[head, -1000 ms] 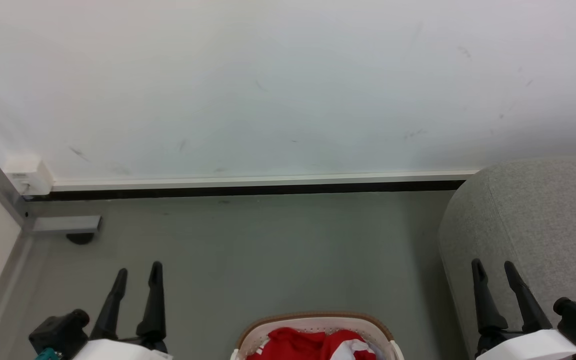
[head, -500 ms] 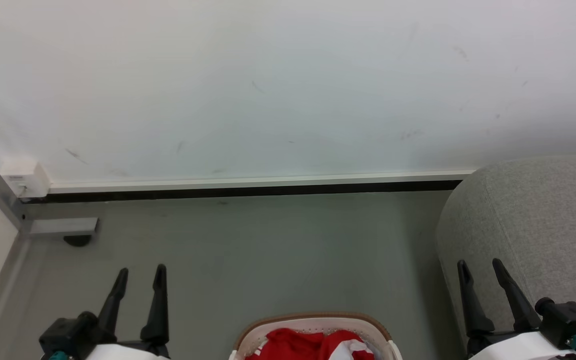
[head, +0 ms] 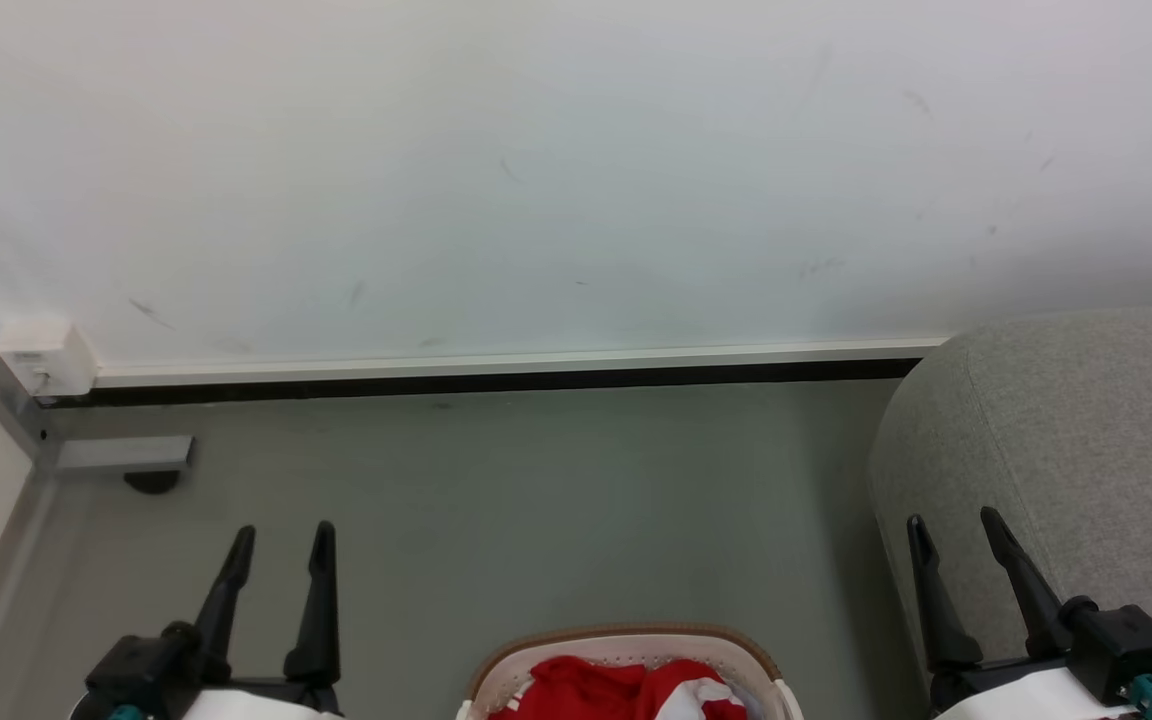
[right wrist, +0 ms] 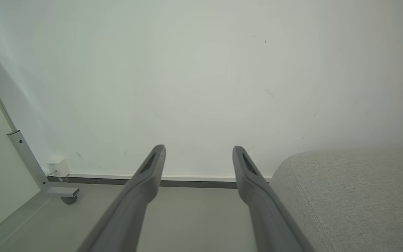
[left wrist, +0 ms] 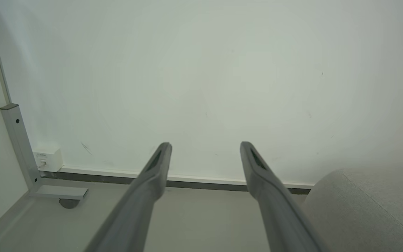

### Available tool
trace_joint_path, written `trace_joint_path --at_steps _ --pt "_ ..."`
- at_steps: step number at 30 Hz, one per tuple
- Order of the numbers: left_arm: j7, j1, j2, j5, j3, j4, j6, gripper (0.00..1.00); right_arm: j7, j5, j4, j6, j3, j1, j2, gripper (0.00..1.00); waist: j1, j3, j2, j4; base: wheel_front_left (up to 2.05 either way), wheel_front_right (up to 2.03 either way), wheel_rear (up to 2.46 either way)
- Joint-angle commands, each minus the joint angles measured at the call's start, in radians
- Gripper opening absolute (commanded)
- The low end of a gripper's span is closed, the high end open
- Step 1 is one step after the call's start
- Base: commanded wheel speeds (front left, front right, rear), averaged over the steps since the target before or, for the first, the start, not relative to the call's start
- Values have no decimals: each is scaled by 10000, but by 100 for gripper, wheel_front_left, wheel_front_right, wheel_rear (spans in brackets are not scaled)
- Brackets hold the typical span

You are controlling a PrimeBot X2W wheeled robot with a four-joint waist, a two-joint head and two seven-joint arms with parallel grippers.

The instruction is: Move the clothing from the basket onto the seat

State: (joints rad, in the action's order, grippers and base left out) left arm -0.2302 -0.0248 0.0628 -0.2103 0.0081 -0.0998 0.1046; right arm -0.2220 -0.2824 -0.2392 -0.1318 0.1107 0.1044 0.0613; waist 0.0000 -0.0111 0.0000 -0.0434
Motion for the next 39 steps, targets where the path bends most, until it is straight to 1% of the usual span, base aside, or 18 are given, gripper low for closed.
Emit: trace_joint_path --at_steps 1,17,39 --pt "-109 -9 -5 208 36 34 14 100 -79 226 27 18 -52 -12 -14 100 0 -3 0 -3 0 0 0" --pt "-355 -48 -76 908 103 -16 115 100 -282 1210 -157 21 -123 63 -131 100 0 13 0 -28 0 0 0" --pt "-350 -29 -111 734 191 -130 149 100 -353 906 -253 21 -184 153 -122 100 0 33 0 -210 0 0 0"
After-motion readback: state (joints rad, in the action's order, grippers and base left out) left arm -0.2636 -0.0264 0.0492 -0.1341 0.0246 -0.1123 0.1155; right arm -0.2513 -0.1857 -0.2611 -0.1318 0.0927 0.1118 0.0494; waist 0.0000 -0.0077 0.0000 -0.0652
